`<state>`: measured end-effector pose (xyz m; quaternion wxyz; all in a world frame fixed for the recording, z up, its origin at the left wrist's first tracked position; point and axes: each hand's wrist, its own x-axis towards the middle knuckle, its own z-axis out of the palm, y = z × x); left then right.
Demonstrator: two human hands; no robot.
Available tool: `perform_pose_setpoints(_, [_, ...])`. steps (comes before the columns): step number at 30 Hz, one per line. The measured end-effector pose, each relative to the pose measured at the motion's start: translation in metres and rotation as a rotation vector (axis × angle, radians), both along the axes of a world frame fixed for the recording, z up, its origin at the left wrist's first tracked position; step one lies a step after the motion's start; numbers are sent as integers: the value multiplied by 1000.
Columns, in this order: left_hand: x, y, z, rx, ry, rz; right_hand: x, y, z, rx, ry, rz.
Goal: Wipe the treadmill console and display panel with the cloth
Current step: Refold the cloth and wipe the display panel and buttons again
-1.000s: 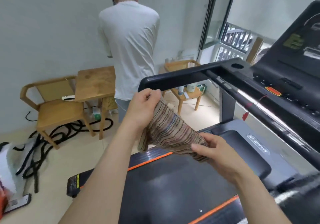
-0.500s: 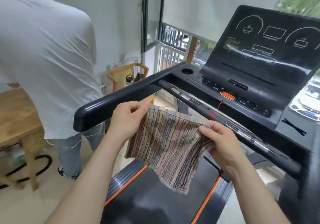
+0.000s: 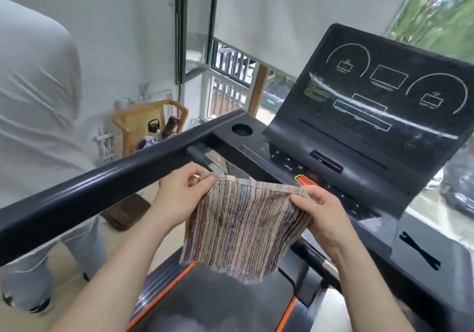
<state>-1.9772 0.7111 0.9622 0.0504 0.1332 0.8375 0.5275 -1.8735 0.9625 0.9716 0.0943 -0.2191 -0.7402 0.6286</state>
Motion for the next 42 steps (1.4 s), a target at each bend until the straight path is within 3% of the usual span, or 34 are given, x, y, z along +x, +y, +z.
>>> perform_pose_setpoints(4, [-42,63,-13,-28,-48,29,-50,61,-10,-63,-2,-35])
perform_pose_setpoints(8, [-83,118,-11,-6,7,114,-99,101,-11,96,56,-221])
perform_pose_setpoints(10, [-105,144,-6,5,36,145,-125,115,-9,301,104,-329])
perform_pose_setpoints(13, [-136,174,-2,-103,163,207,-161,127,-19,884,83,-425])
perform_pose_setpoints(14, [-143,183,-4,-157,199,227,-169,128,-28,1000,35,-390])
perform_pose_setpoints(18, [-158,217,-36,-264,163,179,-189,117,-76,1065,-268,-125])
perform_pose_setpoints(20, [-160,230,-58,-358,175,80,-186,108,-88,1135,-278,-85])
perform_pose_setpoints(24, [-159,250,-84,-434,402,-110,-168,92,-110,1296,-250,70])
perform_pose_setpoints(27, [-165,264,-99,-577,508,-214,-180,95,-115,1286,-328,88])
perform_pose_setpoints(32, [-195,284,-98,-718,399,-237,-212,120,-110,1244,-342,124])
perform_pose_setpoints(37, [-216,302,-94,-741,363,-217,-237,137,-103,1218,-237,114])
perform_pose_setpoints(42, [-168,282,-95,-747,371,-199,-187,124,-105,1139,-212,207])
